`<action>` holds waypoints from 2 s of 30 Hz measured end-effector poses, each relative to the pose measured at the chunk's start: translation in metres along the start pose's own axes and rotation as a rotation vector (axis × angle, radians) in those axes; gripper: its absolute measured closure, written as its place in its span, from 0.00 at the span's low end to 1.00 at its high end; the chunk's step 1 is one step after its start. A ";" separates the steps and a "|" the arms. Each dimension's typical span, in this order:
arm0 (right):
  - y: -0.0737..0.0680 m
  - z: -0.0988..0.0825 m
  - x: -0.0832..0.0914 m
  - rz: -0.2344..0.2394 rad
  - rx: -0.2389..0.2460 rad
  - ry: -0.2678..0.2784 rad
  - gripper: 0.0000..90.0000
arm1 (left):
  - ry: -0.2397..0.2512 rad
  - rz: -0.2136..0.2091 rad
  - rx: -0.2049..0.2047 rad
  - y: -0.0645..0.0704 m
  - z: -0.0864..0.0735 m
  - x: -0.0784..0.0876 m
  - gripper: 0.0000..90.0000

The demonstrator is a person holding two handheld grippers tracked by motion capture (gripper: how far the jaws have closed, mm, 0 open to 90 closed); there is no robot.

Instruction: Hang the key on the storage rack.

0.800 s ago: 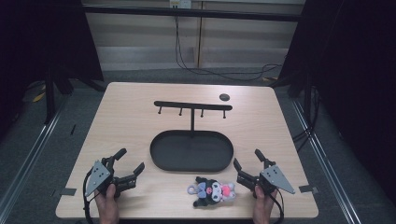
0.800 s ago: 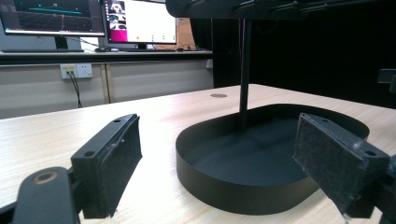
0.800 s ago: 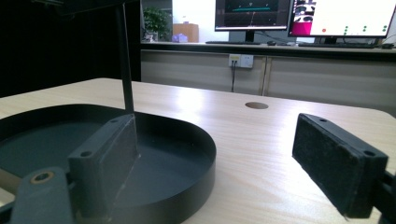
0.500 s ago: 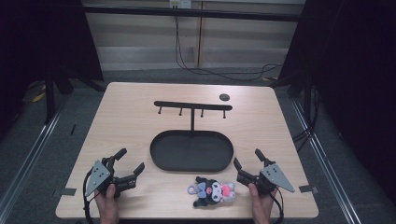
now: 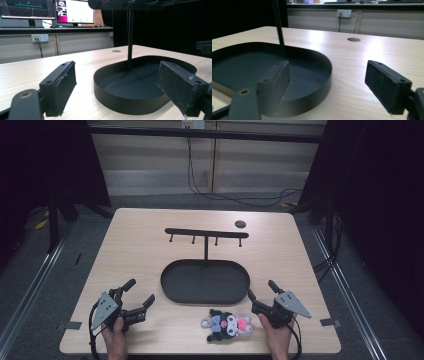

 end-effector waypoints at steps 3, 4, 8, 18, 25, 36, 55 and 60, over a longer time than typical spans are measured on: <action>-0.002 0.000 0.002 0.008 0.009 -0.014 0.27 | 0.000 0.000 -0.001 0.000 0.000 0.000 0.17; -0.002 0.000 0.002 0.008 0.009 -0.014 0.27 | 0.000 0.000 -0.001 0.000 0.000 0.000 0.17; -0.005 0.002 0.006 0.027 0.018 -0.044 0.29 | 0.000 0.000 0.000 0.000 0.000 0.000 0.17; -0.021 0.014 0.008 0.150 0.041 -0.130 0.33 | -0.002 0.000 0.000 0.000 0.000 0.000 0.17; -0.030 0.027 0.005 0.222 0.086 -0.165 0.35 | -0.001 0.000 0.000 0.000 0.000 0.000 0.17; -0.055 0.031 0.007 0.419 0.146 -0.307 0.40 | 0.001 -0.002 0.001 0.000 0.000 0.000 0.17; -0.102 0.035 0.002 0.573 0.311 -0.550 0.47 | -0.002 -0.001 -0.001 0.000 0.000 0.000 0.17; -0.112 0.037 0.000 0.623 0.330 -0.626 0.49 | -0.001 -0.001 0.000 0.000 0.000 0.000 0.17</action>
Point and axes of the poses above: each handheld gripper's, and its own axes: x roughly backward along the jaws, z roughly out of its top, y roughly to its right, the point moved 8 cm from there along -x, roughly forward along the jaws, and after that the axes turned 9 degrees about -z, right-handed, at the moved point
